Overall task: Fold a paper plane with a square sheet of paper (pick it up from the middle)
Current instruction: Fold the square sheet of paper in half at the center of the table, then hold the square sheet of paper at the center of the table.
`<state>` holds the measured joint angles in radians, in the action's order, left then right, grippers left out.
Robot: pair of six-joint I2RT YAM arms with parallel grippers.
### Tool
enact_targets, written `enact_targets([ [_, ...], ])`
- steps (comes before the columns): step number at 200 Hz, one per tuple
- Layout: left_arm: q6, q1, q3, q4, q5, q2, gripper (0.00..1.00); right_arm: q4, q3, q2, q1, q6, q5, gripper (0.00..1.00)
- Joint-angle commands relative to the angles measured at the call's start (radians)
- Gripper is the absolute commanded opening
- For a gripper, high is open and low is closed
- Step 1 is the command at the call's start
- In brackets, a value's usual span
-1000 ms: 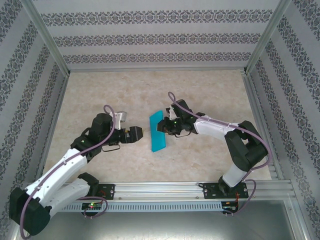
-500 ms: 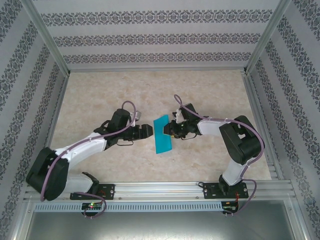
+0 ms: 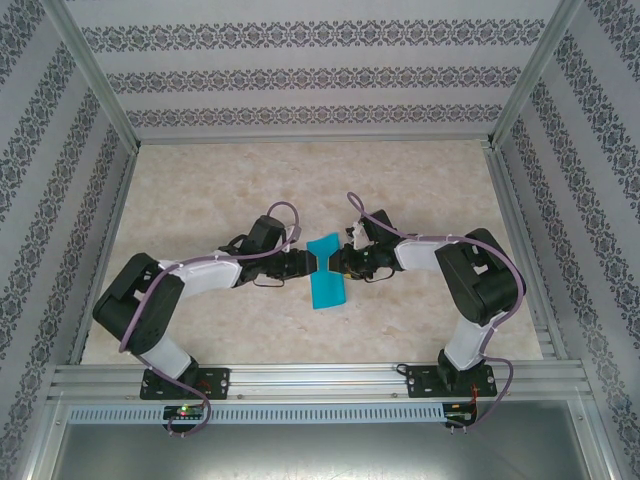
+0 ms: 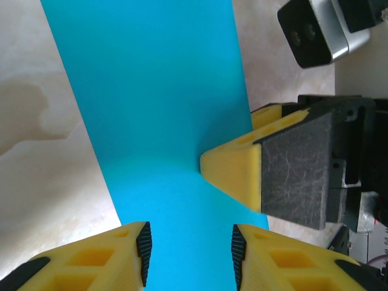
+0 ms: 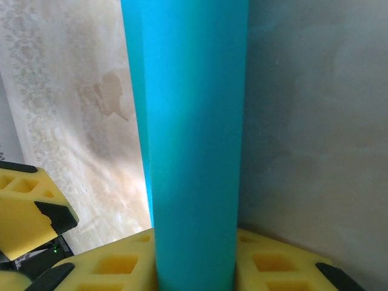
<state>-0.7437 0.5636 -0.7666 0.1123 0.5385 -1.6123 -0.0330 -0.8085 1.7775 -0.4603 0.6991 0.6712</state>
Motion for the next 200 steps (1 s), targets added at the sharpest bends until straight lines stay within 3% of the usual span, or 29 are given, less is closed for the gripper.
enact_targets([
  [1,-0.002,0.012,-0.030,0.050,-0.026,-0.025,0.40,0.017,0.005,0.015,0.006,-0.032,-0.018,0.32],
  [122,0.013,0.012,-0.040,-0.013,-0.086,-0.022,0.39,-0.024,0.039,0.028,0.006,0.035,-0.086,0.34],
  [200,0.012,0.013,-0.077,-0.008,-0.061,-0.065,0.37,-0.025,0.046,0.010,0.006,0.050,-0.093,0.33],
])
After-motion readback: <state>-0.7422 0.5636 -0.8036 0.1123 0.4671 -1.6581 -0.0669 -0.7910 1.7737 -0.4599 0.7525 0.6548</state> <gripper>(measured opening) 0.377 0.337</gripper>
